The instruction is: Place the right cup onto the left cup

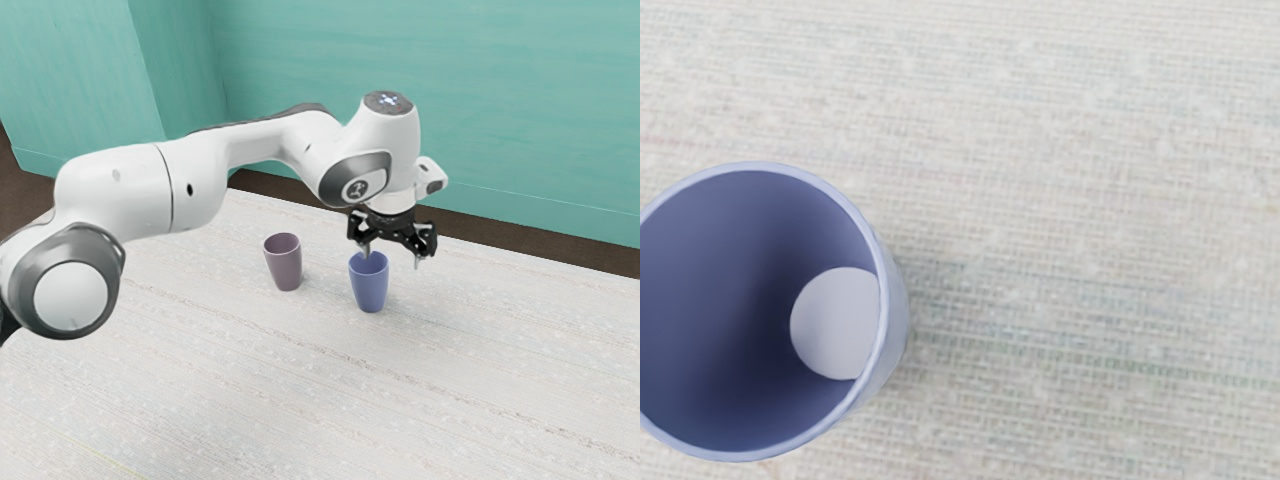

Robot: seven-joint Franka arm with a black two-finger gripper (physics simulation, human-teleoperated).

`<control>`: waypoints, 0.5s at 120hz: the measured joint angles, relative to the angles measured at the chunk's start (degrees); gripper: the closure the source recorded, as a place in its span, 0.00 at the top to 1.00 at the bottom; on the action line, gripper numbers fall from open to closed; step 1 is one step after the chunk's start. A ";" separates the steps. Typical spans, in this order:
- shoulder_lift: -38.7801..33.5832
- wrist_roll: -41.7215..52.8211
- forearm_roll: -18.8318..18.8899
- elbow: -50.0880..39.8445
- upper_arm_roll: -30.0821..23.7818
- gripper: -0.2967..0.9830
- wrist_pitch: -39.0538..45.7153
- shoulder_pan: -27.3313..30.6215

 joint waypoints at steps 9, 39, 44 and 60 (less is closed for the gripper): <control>0.69 -0.37 0.26 0.05 0.25 0.77 0.69 -0.06; 2.11 0.50 0.27 0.66 1.17 0.77 2.62 0.09; 2.85 1.07 -0.16 1.77 1.19 0.77 2.80 0.10; 4.61 3.44 -1.70 5.45 1.13 0.77 1.85 0.18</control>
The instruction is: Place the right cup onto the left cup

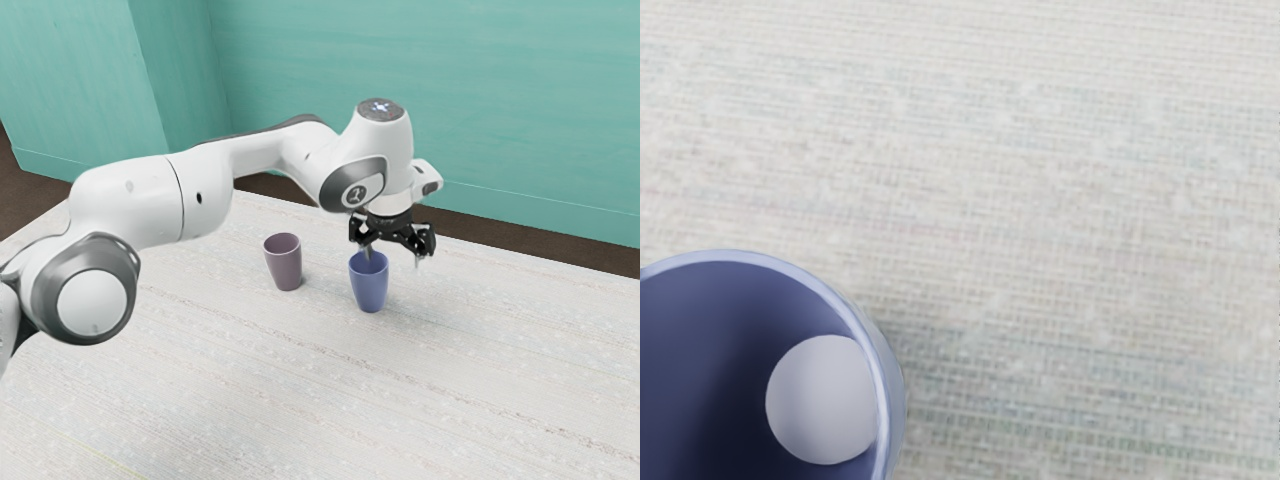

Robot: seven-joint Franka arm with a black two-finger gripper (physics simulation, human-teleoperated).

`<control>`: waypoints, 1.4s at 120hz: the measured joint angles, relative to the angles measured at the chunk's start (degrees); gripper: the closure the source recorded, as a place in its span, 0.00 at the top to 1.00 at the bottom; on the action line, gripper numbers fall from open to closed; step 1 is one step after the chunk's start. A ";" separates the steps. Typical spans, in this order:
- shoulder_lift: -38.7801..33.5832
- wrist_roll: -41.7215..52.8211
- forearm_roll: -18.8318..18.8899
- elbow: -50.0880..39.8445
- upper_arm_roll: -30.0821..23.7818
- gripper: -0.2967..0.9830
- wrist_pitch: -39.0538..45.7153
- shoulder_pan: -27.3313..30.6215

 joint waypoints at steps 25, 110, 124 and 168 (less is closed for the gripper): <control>1.42 3.64 -1.43 0.93 -0.01 0.77 -1.23 0.56; 5.64 10.78 -1.52 2.00 -0.01 0.56 1.78 1.23; 5.57 11.38 -1.53 2.00 0.02 0.39 1.96 1.23; 5.36 12.71 -1.50 1.94 0.76 0.18 1.72 1.24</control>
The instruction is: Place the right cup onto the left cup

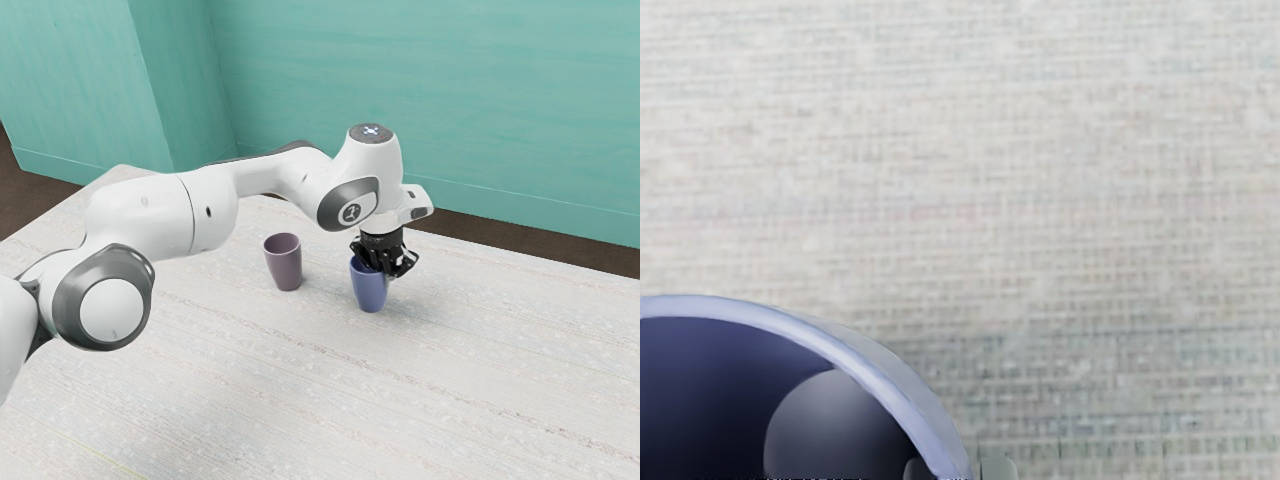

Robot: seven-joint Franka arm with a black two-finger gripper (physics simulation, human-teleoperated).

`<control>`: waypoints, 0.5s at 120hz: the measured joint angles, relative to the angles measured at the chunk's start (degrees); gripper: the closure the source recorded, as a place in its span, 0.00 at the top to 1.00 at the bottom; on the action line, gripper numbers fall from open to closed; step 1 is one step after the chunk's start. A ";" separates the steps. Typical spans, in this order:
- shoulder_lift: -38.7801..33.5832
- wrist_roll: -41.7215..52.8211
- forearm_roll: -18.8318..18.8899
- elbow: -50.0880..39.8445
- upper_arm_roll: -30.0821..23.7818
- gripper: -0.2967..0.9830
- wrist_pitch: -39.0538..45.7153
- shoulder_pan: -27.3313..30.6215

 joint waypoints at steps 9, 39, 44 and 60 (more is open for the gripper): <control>-0.42 0.16 0.05 -0.13 0.30 0.17 -0.04 -0.05; -4.00 0.29 0.27 -1.15 0.77 0.16 -0.58 -0.25; -5.16 0.27 0.24 -2.26 1.09 0.16 -0.84 -0.27; -11.14 -0.14 -1.59 -8.70 3.20 0.16 -1.43 -0.34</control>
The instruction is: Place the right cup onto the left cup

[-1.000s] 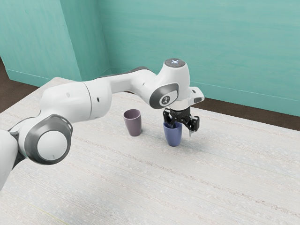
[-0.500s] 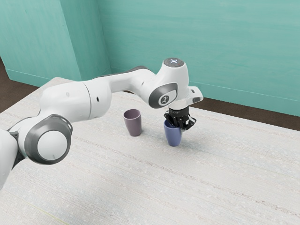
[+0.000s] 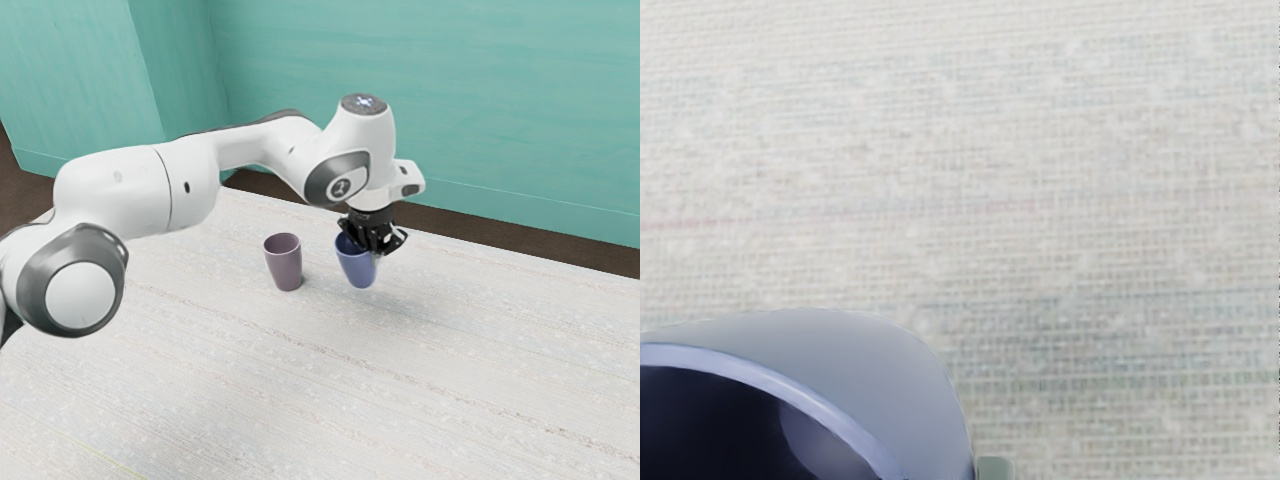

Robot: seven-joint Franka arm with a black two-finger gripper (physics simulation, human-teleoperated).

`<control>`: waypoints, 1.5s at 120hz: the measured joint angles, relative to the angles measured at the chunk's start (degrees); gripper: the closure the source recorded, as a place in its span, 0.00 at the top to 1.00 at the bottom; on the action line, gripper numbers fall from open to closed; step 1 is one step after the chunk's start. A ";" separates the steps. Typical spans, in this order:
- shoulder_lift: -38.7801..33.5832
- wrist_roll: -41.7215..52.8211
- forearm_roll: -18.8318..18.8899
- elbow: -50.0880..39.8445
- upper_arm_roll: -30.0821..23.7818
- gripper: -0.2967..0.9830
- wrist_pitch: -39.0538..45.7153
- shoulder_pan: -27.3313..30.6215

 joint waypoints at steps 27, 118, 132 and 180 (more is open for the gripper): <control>-6.45 -0.73 -1.79 -2.08 1.72 0.15 -4.25 0.03; -6.24 6.05 -7.97 1.68 14.15 0.15 -7.98 0.80; -4.98 7.86 -8.03 3.84 14.23 0.15 -7.86 0.79; -3.16 12.71 -8.27 4.45 15.65 0.15 -7.27 1.18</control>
